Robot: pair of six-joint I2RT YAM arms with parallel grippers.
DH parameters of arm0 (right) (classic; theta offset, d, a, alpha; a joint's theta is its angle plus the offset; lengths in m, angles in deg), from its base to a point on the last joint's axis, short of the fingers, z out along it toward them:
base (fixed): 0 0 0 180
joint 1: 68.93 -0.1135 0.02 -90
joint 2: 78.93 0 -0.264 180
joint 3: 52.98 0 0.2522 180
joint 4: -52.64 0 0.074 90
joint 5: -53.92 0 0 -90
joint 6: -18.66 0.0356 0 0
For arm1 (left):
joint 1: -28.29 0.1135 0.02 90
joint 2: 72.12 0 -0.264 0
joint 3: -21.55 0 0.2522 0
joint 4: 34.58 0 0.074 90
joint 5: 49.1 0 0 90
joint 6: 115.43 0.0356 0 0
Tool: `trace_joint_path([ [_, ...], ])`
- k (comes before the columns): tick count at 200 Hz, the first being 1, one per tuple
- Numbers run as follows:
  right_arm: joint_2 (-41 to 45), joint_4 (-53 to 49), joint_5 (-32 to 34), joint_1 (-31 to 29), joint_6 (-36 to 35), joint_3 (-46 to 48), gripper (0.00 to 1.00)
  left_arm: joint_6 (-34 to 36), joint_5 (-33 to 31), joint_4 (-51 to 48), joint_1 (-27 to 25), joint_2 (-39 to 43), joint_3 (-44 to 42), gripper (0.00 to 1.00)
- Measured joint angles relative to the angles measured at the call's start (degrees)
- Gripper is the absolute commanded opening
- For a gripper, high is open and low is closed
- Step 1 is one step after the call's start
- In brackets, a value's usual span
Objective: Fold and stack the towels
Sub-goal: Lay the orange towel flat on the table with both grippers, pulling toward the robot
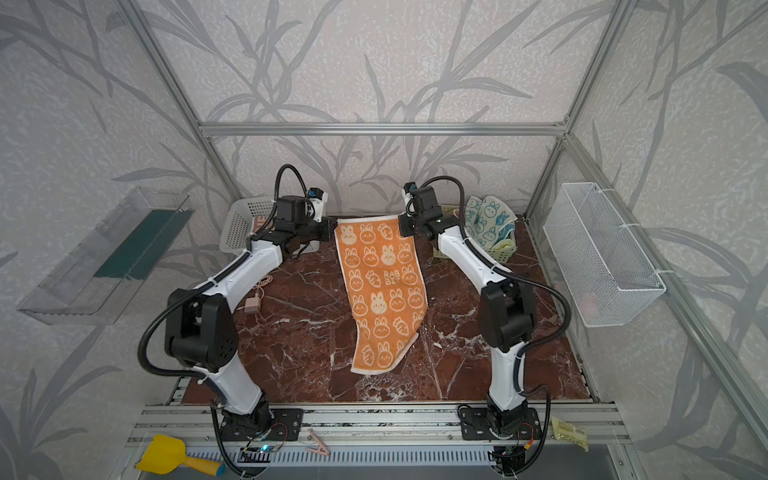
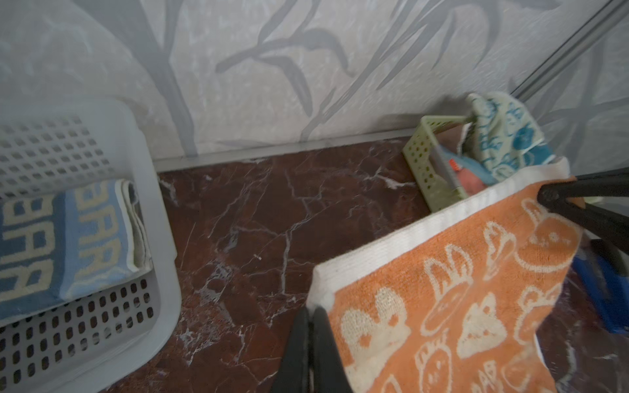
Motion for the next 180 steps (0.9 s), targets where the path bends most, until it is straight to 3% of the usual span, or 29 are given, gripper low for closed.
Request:
trace_joint_path([
  [39,-15.85,-0.33,-3.45,0.44,0.92,-11.13,0.00,2.12,-0.63,1.27,1.07,-13.18,7.72,0.00],
  [94,-16.79,0.79,-3.37,0.44,-0.83,-18.67,0.00,4.33,-0.20,4.92,1.57,-14.60,13.14,0.00],
  [139,-16.28,0.35,-4.92,0.76,-1.95,-17.16,0.00,2.27,2.71,7.37,3.04,-13.29,9.70,0.00],
  [180,-8.33,5.55,-13.66,3.54,3.69,-1.88,0.00,-2.49,7.17,10.08,5.25,-6.21,-1.99,0.00],
])
